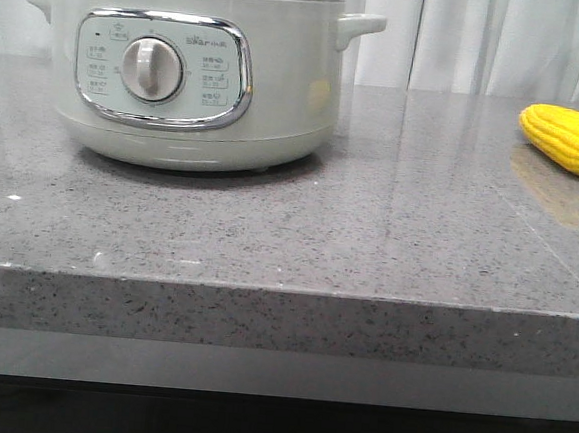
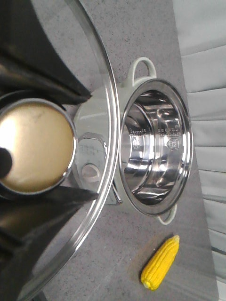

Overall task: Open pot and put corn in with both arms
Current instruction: 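Lower the right gripper onto the yellow corn cob and grasp it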

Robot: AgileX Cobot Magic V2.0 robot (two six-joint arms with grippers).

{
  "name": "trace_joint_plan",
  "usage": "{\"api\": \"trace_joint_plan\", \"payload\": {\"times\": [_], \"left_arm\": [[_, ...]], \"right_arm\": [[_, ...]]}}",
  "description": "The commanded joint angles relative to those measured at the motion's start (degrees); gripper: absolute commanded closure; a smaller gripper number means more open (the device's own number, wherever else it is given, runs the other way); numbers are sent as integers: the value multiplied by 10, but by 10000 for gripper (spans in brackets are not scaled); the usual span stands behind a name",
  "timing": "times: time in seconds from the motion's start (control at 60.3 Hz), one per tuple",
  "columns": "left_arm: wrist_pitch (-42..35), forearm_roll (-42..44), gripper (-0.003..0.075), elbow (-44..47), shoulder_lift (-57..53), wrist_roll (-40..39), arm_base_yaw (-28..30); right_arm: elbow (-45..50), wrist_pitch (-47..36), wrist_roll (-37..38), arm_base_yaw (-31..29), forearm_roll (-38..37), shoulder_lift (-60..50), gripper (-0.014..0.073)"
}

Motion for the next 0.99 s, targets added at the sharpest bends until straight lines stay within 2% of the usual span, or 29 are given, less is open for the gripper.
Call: {"api": "trace_joint_plan", "payload": {"times": [0.0, 0.646, 0.978], "left_arm": [[-81, -5, 573, -8, -14, -3, 1], [-79, -11, 573, -2, -19, -3, 1], [-80, -11, 573, -2, -19, -3, 1]], "right_arm": [[-61, -28, -2, -4, 3, 50, 25], [-369, 93, -2, -7, -20, 407, 25], [-415, 90, -2, -7, -52, 495, 25]]}}
